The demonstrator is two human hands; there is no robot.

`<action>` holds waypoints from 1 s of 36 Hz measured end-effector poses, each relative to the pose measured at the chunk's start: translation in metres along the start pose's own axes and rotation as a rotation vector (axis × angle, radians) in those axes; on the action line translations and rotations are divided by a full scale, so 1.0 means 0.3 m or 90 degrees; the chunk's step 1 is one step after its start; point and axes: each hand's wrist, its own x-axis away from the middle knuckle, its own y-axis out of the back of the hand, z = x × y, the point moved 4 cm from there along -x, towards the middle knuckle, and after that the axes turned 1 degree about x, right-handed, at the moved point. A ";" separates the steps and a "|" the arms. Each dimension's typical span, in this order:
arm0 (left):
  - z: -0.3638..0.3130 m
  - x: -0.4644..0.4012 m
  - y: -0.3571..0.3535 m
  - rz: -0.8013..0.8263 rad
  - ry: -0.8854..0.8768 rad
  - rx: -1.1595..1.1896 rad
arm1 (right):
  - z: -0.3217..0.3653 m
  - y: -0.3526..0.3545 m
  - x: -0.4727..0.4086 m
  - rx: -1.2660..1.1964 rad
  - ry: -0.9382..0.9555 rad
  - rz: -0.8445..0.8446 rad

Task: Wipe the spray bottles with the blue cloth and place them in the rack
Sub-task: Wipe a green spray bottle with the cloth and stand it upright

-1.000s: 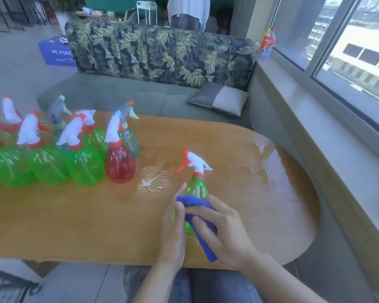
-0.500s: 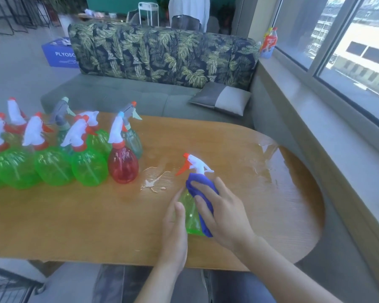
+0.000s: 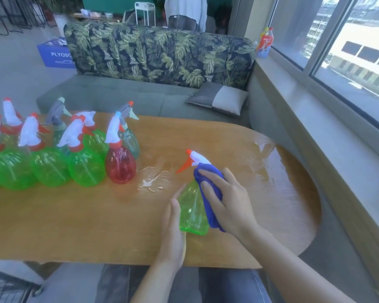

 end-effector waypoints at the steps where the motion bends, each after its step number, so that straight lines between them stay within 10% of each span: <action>1: 0.005 0.000 0.000 0.004 0.000 -0.008 | -0.003 -0.021 0.003 0.014 -0.017 0.010; 16: 0.003 -0.006 0.018 0.040 0.074 -0.002 | 0.086 -0.028 0.187 0.035 0.352 0.091; 29: 0.001 -0.021 0.018 0.092 0.055 0.034 | -0.001 -0.020 0.209 -0.468 -0.326 -0.111; 36: 0.007 -0.021 0.011 0.096 0.030 0.017 | -0.005 -0.062 0.243 -0.541 -0.369 -0.105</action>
